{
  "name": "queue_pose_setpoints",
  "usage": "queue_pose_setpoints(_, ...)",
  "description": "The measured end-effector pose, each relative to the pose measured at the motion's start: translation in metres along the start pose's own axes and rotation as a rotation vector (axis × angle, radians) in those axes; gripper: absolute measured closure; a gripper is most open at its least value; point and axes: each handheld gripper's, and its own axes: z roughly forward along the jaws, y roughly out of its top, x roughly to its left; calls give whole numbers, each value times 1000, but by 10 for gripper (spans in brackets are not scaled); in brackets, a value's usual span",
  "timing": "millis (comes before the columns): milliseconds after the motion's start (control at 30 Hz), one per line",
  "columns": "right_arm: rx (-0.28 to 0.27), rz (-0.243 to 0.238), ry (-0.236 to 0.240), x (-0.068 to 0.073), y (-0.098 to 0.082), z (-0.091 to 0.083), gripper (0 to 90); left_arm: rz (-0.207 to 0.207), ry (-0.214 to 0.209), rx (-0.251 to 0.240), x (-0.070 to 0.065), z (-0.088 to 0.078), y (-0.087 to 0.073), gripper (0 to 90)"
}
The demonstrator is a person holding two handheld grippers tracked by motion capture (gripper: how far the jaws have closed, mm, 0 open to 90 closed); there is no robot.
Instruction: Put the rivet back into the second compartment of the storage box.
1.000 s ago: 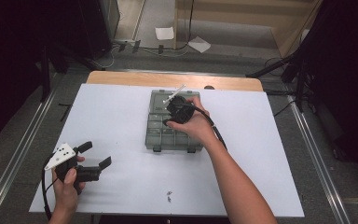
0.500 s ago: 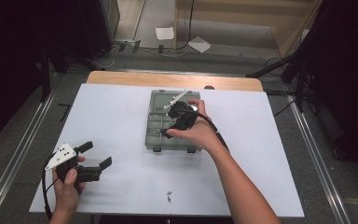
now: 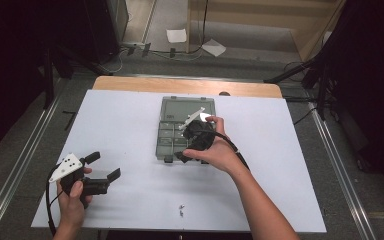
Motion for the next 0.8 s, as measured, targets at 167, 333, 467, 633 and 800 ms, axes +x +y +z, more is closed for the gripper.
queue_pose_setpoints(167, 1, -11, 3, 7, -7, -1, 0, -3, 0, -3, 0, 0, 0, 0)
queue_pose_setpoints(333, 1, -34, 6, 16, -12, -4, 0, 4, -1, 1, 0, 0, 0, 0)
queue_pose_setpoints(467, 8, -60, 4, 27, -18, -6, 0, 8, 1, 5, 0, 0, 0, 0)
queue_pose_setpoints(633, 9, -72, 14, 36, -25, -8, 1, 9, -2, 4, 0, 1, 0, 0)
queue_pose_setpoints(800, 3, -81, 17, 43, -32, -11, 19, 9, -4, 6, 0, 1, -1, 0)
